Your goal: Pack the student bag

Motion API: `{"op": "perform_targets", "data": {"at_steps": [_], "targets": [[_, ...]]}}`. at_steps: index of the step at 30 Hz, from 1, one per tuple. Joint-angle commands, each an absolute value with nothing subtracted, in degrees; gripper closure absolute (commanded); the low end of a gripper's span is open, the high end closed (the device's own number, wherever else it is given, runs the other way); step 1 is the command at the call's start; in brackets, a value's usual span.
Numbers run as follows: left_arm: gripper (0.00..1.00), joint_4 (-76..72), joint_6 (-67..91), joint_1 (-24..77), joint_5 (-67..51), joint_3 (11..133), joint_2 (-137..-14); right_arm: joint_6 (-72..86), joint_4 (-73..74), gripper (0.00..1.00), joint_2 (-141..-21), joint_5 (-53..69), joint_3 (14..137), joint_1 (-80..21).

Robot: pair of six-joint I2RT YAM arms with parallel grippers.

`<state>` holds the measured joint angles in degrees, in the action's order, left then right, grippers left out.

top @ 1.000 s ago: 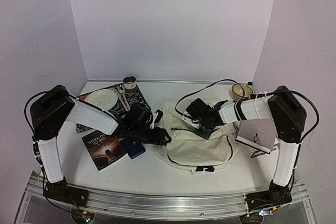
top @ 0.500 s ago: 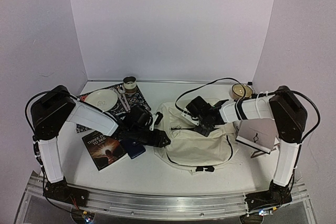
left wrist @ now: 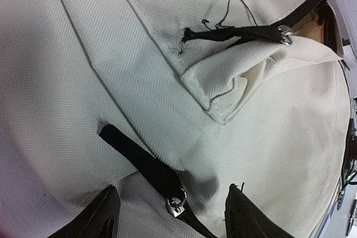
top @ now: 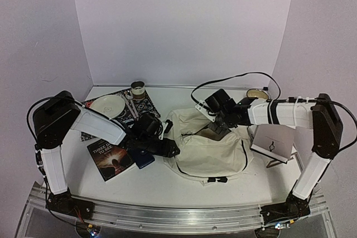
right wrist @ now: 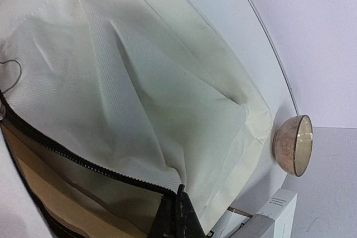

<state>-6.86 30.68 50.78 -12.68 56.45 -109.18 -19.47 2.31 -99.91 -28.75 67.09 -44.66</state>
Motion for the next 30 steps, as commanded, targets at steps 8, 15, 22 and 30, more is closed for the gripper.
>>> {"op": "perform_targets", "data": {"at_steps": [8, 15, 22, 30], "targets": [[0.27, 3.72, 28.07, 50.02, -2.06, 58.21, -101.42, -10.39, 5.95, 1.00, -93.16, -23.44, 68.81, -44.78], [0.08, 9.13, 29.82, 47.47, 5.21, 58.14, -95.67, -8.04, 7.57, 1.00, -92.12, -23.24, 68.73, -45.61], [0.01, 15.82, 35.19, 42.57, 9.37, 58.67, -95.28, -6.85, 7.94, 1.00, -92.04, -21.84, 68.64, -46.26], [0.11, 20.10, 40.73, 41.01, 13.89, 60.00, -96.19, -5.81, 8.37, 1.00, -92.72, -20.79, 68.40, -47.03]]}}
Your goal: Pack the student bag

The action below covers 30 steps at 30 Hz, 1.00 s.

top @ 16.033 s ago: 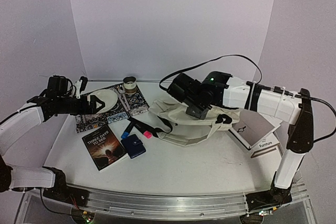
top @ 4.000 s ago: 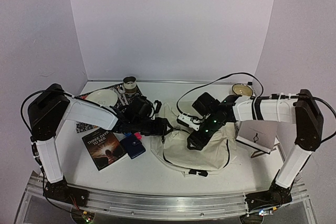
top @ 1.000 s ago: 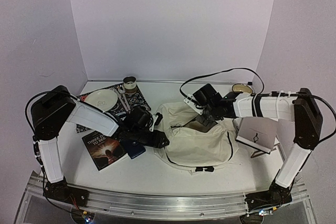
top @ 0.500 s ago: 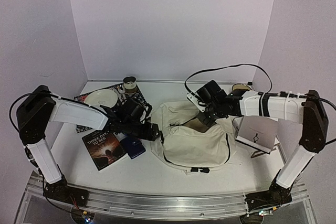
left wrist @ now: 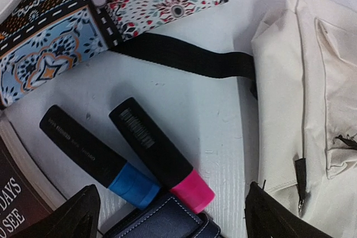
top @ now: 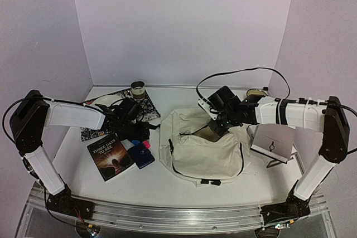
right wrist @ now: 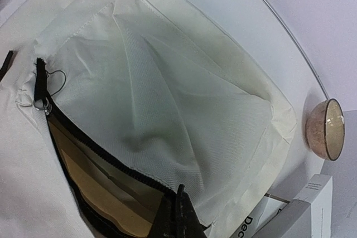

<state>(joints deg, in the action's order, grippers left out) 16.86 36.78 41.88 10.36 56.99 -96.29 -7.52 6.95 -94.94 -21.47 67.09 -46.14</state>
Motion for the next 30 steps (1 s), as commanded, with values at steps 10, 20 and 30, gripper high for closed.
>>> {"op": "perform_targets", "data": {"at_steps": [10, 20, 30], "targets": [[0.20, 23.36, 42.36, 37.78, 13.66, 62.69, -99.88, -4.21, 9.23, 1.00, -91.88, -19.40, 67.69, -48.72], [0.44, 26.32, 48.37, 37.26, 15.41, 64.90, -104.25, -3.43, 9.33, 1.00, -90.46, -18.57, 66.21, -49.60], [0.51, 27.53, 51.36, 36.64, 14.98, 66.74, -109.80, -2.74, 8.56, 1.00, -89.56, -15.40, 64.74, -49.99]]}}
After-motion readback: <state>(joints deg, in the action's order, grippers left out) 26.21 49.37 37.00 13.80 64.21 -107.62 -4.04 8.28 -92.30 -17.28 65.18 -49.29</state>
